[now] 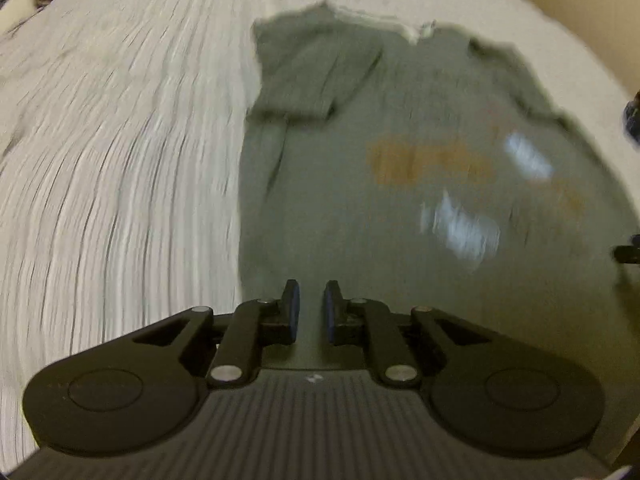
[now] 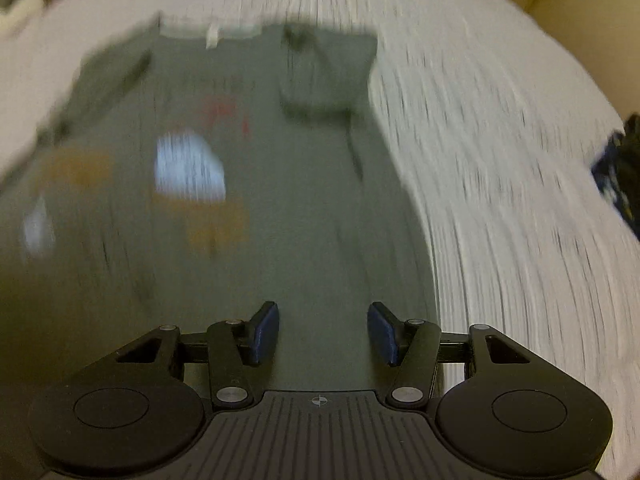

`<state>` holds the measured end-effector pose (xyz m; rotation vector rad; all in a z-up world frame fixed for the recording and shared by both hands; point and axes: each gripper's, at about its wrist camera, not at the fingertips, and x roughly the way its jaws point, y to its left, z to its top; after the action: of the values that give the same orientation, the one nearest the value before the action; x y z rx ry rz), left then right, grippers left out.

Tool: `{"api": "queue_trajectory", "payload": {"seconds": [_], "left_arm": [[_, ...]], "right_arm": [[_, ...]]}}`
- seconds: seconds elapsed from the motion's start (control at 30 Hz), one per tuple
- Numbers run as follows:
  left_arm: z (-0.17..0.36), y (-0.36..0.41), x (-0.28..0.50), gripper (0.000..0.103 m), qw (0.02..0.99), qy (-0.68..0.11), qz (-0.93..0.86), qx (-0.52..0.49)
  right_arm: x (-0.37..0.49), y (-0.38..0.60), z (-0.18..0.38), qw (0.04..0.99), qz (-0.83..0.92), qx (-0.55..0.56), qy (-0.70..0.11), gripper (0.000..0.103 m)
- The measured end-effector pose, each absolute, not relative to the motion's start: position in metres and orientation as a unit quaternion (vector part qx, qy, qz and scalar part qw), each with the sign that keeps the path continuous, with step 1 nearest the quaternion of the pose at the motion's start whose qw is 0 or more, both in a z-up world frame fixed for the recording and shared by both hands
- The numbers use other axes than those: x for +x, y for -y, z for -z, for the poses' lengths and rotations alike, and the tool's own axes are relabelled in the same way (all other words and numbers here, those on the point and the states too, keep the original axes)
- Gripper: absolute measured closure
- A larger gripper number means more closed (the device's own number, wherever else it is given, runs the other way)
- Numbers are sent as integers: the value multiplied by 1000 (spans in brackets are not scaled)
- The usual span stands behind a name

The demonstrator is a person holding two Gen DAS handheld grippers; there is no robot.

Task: Fold clothes

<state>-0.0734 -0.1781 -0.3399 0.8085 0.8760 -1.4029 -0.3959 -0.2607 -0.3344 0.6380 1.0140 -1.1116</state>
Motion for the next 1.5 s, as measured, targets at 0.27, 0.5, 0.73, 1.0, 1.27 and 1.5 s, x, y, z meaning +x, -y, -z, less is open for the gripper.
{"api": "queue_trajectory", "payload": {"seconds": [0.27, 0.5, 0.73, 1.0, 1.27, 1.5], "left_arm": [[316, 81, -114, 93, 610, -454, 522, 387], [222, 20, -166, 79, 654, -418, 528, 345], [137, -21, -203, 63, 685, -382, 536, 313], [94, -44, -227, 56, 692, -361, 541, 314], [78, -48, -234, 55, 699, -348, 541, 312], [73, -57, -240, 54, 698, -347, 545, 310]], "right_arm": [[-426, 189, 323, 672, 460, 302, -496, 48], [-464, 143, 254, 693, 453, 330, -454, 48], [-477, 101, 180, 715, 452, 323, -424, 48], [-478, 70, 143, 722, 449, 325, -414, 48], [-473, 61, 138, 731, 442, 314, -415, 48], [-481, 56, 135, 731, 444, 310, -415, 48]]}}
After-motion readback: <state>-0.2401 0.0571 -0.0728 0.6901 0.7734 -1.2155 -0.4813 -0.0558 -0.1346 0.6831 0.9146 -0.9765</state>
